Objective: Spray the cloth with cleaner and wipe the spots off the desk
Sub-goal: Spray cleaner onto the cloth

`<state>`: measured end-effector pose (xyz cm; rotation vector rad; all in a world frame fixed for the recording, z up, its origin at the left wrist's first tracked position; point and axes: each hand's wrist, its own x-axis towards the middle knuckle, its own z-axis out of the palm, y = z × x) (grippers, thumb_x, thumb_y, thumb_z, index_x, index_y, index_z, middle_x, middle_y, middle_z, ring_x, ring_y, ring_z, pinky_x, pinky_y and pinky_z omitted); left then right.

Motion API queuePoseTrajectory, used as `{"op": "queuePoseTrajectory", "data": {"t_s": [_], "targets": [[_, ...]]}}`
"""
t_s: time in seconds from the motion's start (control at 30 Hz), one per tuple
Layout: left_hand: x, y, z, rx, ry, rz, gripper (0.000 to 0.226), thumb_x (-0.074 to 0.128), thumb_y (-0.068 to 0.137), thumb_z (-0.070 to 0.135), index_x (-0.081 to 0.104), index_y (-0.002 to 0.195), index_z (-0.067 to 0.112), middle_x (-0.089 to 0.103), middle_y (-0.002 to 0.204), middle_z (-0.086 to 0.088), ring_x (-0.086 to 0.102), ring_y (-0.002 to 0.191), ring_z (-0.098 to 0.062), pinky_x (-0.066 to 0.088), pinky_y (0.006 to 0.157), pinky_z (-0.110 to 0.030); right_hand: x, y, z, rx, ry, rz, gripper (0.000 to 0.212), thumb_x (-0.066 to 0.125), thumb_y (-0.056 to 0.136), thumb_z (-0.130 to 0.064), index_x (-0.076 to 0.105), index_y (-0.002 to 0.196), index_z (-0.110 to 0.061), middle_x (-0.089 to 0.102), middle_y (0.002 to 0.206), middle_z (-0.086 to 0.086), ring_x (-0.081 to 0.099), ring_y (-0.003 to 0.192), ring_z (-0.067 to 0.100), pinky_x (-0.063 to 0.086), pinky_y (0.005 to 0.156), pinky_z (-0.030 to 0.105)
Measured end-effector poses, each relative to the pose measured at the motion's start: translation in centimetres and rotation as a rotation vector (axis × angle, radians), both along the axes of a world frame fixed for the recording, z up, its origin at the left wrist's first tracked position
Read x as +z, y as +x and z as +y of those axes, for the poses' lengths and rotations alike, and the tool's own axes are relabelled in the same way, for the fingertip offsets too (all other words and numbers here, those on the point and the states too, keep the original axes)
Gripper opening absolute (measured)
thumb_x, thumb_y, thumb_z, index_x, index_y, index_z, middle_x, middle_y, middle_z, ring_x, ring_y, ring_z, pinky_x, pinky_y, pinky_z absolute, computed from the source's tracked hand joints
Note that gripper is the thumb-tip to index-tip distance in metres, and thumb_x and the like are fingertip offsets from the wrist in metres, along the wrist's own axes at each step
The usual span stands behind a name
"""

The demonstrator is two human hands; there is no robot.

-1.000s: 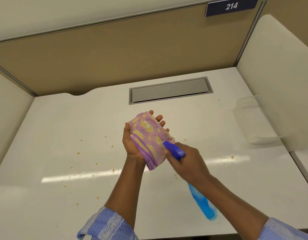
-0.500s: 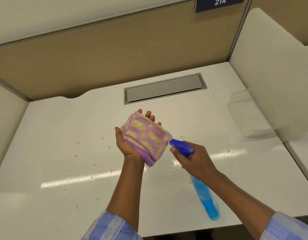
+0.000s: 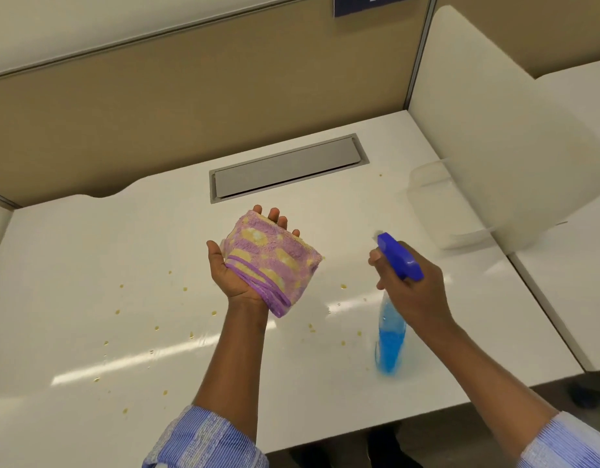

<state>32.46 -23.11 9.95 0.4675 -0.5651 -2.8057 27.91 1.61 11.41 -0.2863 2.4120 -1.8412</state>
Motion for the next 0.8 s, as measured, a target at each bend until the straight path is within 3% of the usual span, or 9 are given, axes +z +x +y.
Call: {"op": "queuePoseTrajectory", "data": {"t_s": [0.1, 0.17, 0.27, 0.4, 0.5, 0.6, 0.8], "targets": [[0.0, 0.0, 0.6, -0.033, -0.013, -0.015, 0.087, 0.033, 0.093, 0.075, 0.042, 0.155, 0.015, 0.054, 0.15, -0.014, 0.06, 0.129, -0.034, 0.047, 0.106, -0.057, 0.5, -1.6, 3.2, -0.147, -0.027, 0.013, 0.028, 0.067, 0.098, -0.035, 0.069, 0.103, -0.007, 0.07, 0.088, 0.021, 0.068, 0.065, 0.022, 0.052, 0.06, 0.019], [-0.3, 0.0, 1.0, -0.054, -0.029, -0.038, 0.088, 0.033, 0.092, 0.076, 0.042, 0.155, 0.016, 0.052, 0.152, -0.013, 0.058, 0.132, -0.033, 0.047, 0.106, -0.056, 0.4, -2.9, 5.4, -0.247, -0.025, 0.008, 0.024, 0.067, 0.099, -0.033, 0.07, 0.105, -0.011, 0.073, 0.091, 0.015, 0.069, 0.065, 0.011, 0.052, 0.062, 0.016], [-0.8, 0.1, 1.9, -0.083, -0.06, -0.071, 0.089, 0.031, 0.092, 0.078, 0.043, 0.154, 0.015, 0.051, 0.153, -0.014, 0.056, 0.134, -0.033, 0.047, 0.106, -0.055, 0.1, -5.1, 8.1, -0.392, 0.005, 0.07, 0.03, 0.064, 0.099, -0.042, 0.068, 0.104, -0.012, 0.073, 0.089, 0.008, 0.069, 0.067, 0.01, 0.055, 0.064, 0.025], [-1.5, 0.3, 4.2, -0.138, -0.068, -0.11, 0.09, 0.031, 0.091, 0.08, 0.047, 0.152, 0.015, 0.049, 0.155, -0.014, 0.055, 0.136, -0.033, 0.047, 0.106, -0.054, -0.9, -8.3, 11.6, -0.546, 0.025, 0.152, 0.039, 0.063, 0.097, -0.05, 0.062, 0.096, -0.011, 0.066, 0.082, 0.016, 0.066, 0.074, 0.036, 0.058, 0.071, 0.042], [-1.8, 0.4, 5.7, -0.16, -0.061, -0.153, 0.09, 0.031, 0.091, 0.081, 0.05, 0.15, 0.015, 0.05, 0.154, -0.013, 0.053, 0.137, -0.033, 0.049, 0.104, -0.055, -1.6, -10.4, 13.2, -0.615, 0.015, 0.158, 0.028, 0.062, 0.096, -0.055, 0.06, 0.091, -0.027, 0.065, 0.082, 0.014, 0.065, 0.077, 0.038, 0.059, 0.077, 0.052], [-2.0, 0.5, 6.8, -0.179, -0.061, -0.187, 0.092, 0.033, 0.09, 0.081, 0.048, 0.151, 0.015, 0.049, 0.155, -0.014, 0.052, 0.138, -0.033, 0.045, 0.109, -0.056, -2.0, -12.2, 14.0, -0.645, 0.015, 0.19, 0.02, 0.061, 0.095, -0.059, 0.055, 0.088, -0.042, 0.065, 0.082, 0.012, 0.067, 0.078, 0.036, 0.059, 0.079, 0.051], [-2.1, 0.7, 7.8, -0.222, -0.04, -0.181, 0.093, 0.036, 0.088, 0.081, 0.052, 0.148, 0.012, 0.065, 0.133, -0.014, 0.063, 0.123, -0.033, 0.045, 0.109, -0.054, -2.8, -15.1, 14.2, -0.681, -0.013, 0.205, 0.03, 0.059, 0.092, -0.066, 0.057, 0.1, -0.037, 0.069, 0.092, 0.009, 0.071, 0.083, 0.03, 0.06, 0.081, 0.042]]}}
